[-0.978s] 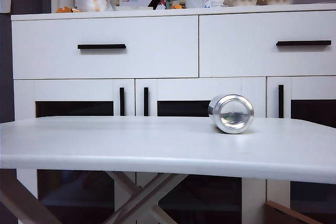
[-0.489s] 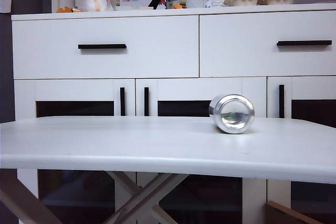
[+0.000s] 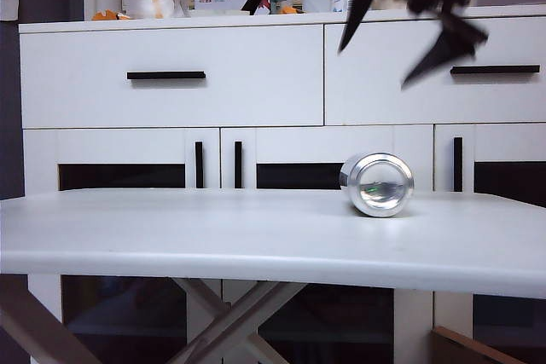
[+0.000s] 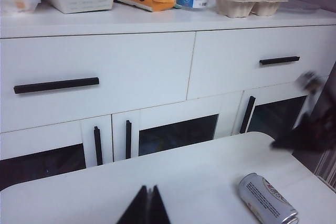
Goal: Pick up a can of beer from the white table, open the left drawer, place the beer inside the drawer, and finally close the drawer.
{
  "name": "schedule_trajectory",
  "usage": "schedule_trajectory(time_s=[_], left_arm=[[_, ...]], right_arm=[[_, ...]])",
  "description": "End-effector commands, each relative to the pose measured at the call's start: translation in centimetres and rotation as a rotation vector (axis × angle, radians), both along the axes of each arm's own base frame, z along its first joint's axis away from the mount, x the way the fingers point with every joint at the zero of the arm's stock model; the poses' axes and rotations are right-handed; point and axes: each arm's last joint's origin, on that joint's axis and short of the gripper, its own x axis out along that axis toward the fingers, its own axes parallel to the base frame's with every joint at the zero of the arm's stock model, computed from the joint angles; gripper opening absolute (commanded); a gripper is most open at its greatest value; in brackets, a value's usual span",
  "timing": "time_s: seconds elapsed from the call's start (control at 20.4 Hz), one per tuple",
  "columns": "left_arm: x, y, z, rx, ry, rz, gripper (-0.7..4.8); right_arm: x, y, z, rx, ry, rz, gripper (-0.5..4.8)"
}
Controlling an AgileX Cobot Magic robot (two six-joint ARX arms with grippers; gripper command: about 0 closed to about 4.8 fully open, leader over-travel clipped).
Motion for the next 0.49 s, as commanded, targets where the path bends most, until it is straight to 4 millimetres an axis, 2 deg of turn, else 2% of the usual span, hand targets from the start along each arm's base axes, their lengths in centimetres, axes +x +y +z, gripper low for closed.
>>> schedule_trajectory(time_s=[0.05, 0.24, 0.49], left_arm=[[-0.1, 0.0, 0.5, 0.002, -0.042, -0.002, -0.05], [-0.1, 0.0, 0.5, -0.001, -0.043, -0.002, -0.05], [-0.1, 0.0, 0.5, -0.001, -0.043, -0.002, -0.05]], right_arm=[[0.8, 0.4, -1.3, -0.018, 0.032, 0.023, 4.79], [1.7, 0.7, -3.2, -0.061, 0.089, 0.002, 4.79], [1.8, 1.7, -4.0, -0.116, 0.087, 0.015, 4.79]])
